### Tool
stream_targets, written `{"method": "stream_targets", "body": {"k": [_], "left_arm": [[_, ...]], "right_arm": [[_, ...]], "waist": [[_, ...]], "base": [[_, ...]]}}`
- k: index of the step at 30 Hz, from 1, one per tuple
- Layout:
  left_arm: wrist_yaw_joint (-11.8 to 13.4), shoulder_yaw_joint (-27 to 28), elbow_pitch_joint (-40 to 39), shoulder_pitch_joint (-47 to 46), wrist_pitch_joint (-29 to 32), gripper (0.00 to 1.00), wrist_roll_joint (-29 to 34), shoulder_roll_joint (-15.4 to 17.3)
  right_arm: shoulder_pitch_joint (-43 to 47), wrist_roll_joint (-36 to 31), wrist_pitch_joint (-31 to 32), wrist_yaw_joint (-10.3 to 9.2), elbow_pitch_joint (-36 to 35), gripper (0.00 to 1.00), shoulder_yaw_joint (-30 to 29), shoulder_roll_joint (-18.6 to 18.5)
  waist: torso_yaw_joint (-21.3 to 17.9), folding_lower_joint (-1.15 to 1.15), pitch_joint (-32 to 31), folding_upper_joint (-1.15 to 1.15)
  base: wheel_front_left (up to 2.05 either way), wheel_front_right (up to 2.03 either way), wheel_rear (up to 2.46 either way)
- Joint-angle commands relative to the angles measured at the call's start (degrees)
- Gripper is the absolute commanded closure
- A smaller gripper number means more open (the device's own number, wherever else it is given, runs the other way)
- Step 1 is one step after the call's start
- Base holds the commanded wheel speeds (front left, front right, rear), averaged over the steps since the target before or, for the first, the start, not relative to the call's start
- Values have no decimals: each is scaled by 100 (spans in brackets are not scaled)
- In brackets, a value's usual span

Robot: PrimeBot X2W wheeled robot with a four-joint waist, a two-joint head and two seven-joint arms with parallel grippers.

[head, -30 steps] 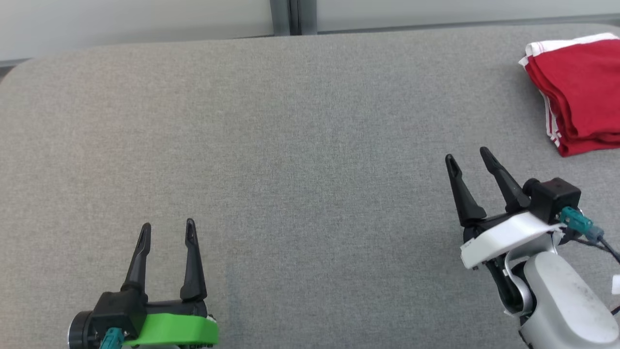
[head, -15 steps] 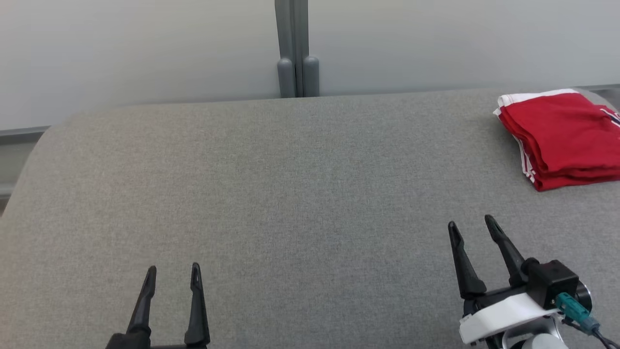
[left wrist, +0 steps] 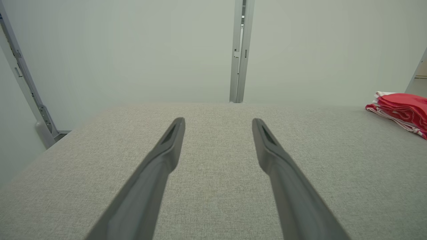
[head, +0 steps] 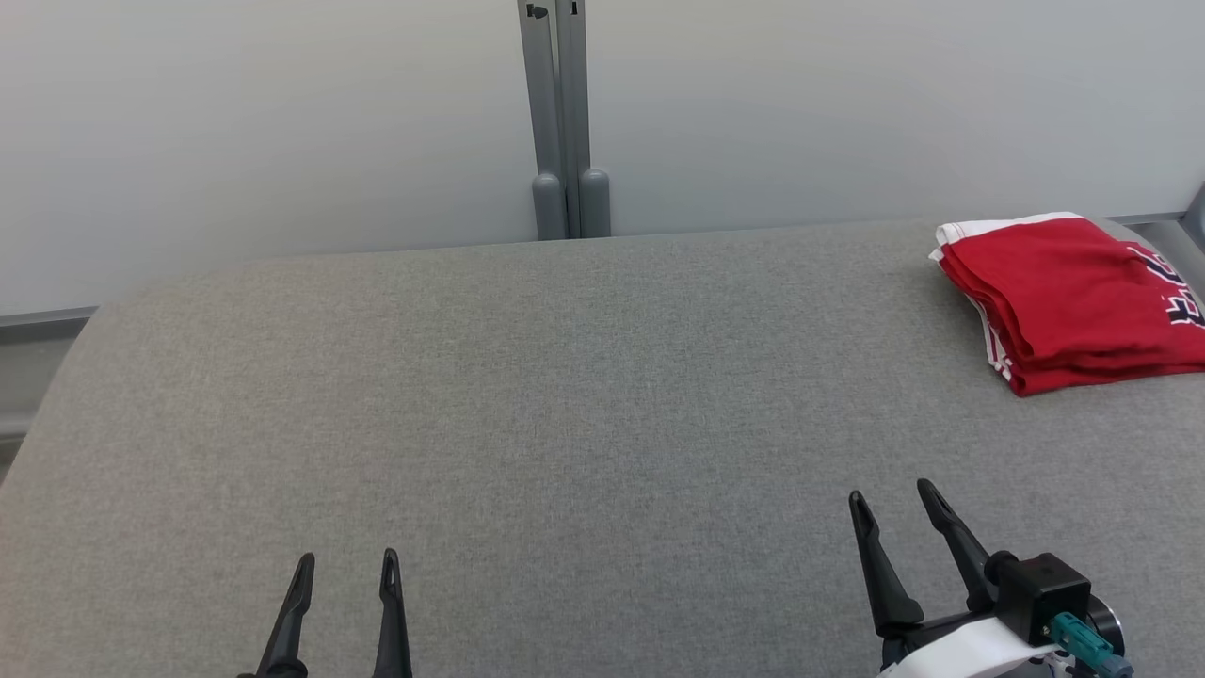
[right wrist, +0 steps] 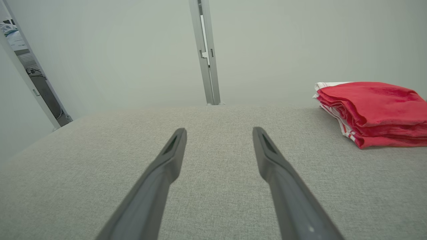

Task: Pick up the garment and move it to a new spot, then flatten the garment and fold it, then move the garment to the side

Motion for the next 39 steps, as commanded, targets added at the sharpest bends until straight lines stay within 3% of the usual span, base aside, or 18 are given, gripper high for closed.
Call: {"method": "stream_targets", "body": {"k": [1,18,19,23,39], "left_arm": [[5,18,2,83,-15,0,15,7],[-185,5,63,75,-15,0,50,7],[-172,-4,70,28,0,100,44,0],[-174,-25,248,50,30,100,3,-1],[-339,135,500,-412,373,100,-1993,121]], "right_arm": [[61,27,-15,-8,19,0,-13,21],[159,61,-15,-8,30,0,-65,100],[108,55,0,1,47,100,-57,101],[173,95,13,2,217,100,-41,109],[-128,1935,397,1,305,100,-266,63]], "waist": [[-4,0,-20,0],[16,0,-21,0],[17,0,-20,0],[17,0,-17,0],[3,0,48,0]], "base": [[0,0,0],[0,0,0],[0,0,0],[0,0,0],[0,0,0]]}}
